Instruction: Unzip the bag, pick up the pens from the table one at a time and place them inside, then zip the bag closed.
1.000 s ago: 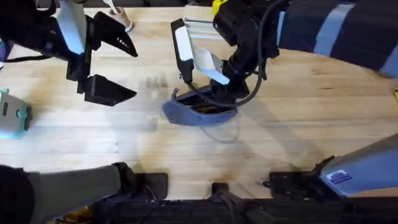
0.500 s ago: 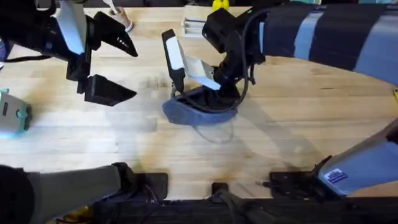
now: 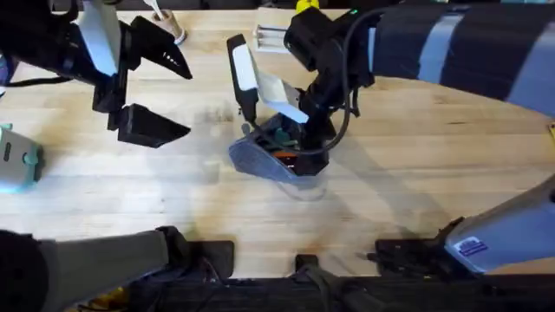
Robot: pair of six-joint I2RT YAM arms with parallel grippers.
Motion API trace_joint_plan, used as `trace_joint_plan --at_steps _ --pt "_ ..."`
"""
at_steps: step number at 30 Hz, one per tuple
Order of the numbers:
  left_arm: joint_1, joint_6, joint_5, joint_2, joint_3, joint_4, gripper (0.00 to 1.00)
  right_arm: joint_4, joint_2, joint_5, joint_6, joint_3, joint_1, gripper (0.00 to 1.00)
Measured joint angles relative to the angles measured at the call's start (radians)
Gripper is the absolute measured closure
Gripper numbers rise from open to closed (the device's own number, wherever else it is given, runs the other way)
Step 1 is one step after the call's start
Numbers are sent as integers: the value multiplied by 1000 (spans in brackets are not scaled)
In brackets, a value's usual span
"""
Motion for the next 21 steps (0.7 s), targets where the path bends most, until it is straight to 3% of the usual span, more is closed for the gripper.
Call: trace_joint_plan --at_steps 11,16,21 --pt "9 10 0 0 0 0 5 3 -171 -15 221 8 0 4" --pt "32 68 1 0 -18 2 5 8 -237 -17 410 54 0 4" --pt "41 157 5 0 -103 51 5 93 -263 -46 653 77 0 4"
